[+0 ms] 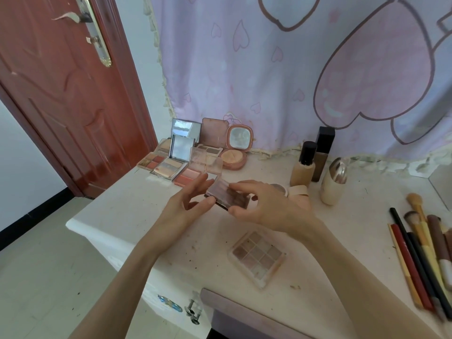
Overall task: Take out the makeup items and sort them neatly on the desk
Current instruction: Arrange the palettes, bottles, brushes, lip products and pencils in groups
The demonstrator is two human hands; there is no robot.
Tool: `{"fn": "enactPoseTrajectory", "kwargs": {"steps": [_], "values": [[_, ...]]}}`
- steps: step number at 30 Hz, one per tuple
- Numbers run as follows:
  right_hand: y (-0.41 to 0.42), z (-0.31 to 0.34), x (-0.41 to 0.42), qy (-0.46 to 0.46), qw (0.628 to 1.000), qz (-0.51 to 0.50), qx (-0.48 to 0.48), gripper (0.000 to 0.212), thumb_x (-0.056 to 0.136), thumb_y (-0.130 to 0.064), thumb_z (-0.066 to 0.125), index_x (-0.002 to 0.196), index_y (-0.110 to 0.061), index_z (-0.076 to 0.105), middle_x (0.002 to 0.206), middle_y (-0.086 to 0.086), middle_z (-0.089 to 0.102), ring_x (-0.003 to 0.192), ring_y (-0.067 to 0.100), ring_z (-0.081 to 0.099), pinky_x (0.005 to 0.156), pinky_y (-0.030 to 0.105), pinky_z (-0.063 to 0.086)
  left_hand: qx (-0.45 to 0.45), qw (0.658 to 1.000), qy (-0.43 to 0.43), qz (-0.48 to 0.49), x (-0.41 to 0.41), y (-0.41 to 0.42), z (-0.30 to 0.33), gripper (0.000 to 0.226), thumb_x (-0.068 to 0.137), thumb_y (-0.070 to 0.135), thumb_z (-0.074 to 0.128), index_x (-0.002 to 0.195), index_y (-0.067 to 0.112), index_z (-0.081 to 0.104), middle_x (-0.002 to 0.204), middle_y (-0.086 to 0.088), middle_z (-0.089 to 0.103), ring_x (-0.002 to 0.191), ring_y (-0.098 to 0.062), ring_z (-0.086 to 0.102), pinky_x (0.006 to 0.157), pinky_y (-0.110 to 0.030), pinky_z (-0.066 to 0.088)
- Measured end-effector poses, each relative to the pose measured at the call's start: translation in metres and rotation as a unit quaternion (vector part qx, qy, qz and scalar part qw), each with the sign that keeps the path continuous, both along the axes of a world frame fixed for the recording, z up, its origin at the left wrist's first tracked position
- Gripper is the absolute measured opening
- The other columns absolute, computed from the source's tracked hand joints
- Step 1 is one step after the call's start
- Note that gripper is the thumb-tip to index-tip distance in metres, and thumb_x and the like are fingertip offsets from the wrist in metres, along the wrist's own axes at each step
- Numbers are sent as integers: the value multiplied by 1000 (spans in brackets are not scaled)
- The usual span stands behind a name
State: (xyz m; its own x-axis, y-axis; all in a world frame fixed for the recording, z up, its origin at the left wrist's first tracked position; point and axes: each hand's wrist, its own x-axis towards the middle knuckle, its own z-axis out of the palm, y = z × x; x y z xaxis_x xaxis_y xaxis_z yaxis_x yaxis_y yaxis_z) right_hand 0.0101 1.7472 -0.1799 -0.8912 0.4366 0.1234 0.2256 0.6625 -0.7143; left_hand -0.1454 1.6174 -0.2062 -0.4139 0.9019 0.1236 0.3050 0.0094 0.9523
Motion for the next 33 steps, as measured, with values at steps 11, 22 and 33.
{"fn": "enactPoseTrajectory", "kwargs": {"steps": [11, 22, 33], "values": [[-4, -19, 1, 112, 989, -66, -72, 39, 67, -60, 49, 105, -50, 52, 103, -29, 57, 98, -5, 54, 82, 13, 44, 43, 989, -145, -12, 15, 10, 6, 66, 67, 36, 72, 129, 26, 51, 123, -2, 62, 121, -19, 53, 107, -36, 36], [-5, -25, 2, 164, 973, -68, -148, 64, 67, -55, 52, 122, -24, 62, 99, -33, 58, 94, -14, 55, 76, -1, 40, 79, 983, -165, 34, 23, 16, -3, 55, 64, 45, 73, 117, 36, 59, 113, -2, 67, 113, -19, 59, 103, -40, 39], [7, -25, 6, 159, 958, -79, -224, 21, 91, -37, 51, 86, -35, 71, 78, -21, 71, 81, -7, 64, 69, 6, 47, 108, 968, -228, -10, 19, 17, -6, 49, 77, 18, 63, 125, 14, 54, 116, -6, 66, 112, -19, 60, 88, -21, 49]]}}
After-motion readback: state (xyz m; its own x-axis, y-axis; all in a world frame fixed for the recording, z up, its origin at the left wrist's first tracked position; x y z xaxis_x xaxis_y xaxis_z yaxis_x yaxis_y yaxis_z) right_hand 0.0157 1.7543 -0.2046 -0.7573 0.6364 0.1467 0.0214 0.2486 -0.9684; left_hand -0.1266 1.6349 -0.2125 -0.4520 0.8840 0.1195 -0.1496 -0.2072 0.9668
